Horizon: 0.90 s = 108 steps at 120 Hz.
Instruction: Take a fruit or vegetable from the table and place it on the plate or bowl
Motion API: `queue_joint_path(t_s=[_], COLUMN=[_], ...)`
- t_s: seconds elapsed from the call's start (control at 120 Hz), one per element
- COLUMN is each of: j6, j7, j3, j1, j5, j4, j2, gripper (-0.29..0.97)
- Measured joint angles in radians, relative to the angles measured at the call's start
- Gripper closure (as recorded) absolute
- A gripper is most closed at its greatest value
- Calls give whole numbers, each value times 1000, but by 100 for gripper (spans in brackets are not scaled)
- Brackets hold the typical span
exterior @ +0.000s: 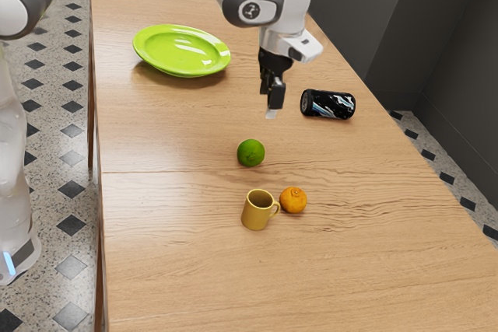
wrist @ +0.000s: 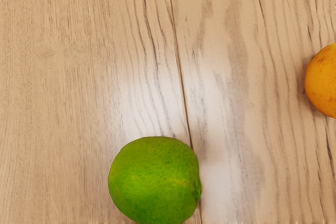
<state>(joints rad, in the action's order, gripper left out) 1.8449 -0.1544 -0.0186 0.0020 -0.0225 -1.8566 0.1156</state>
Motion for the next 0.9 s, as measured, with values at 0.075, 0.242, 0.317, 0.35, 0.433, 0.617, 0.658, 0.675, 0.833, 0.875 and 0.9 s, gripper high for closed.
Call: queue_joint_path(t_s=[0.075,0.242,0.317,0.35,0.433,0.617,0.658,0.675,0.833,0.875,0.9], j6=[23,39,33,30,27,31,35,37,47,48,48], j7=[-8,-22,-27,-29,-34,-40,-40,-41,-43,-44,-44], j3=[0,-2,-3,-3,-3,-16,-19,-19,-19,-19,-18], j1=[1,1,1,1,1,25,38,42,47,45,44], j5=[-1,-1,-1,-1,-1,-3,-4,-4,-6,-6,-6], j4=[-29,-69,-77,-84,-103,-135,-136,-137,-150,-154,-155], j2=[8,12,10,8,1,-12,-20,-25,-34,-33,-32], gripper=[0,0,0,0,0,0,0,0,0,0,0])
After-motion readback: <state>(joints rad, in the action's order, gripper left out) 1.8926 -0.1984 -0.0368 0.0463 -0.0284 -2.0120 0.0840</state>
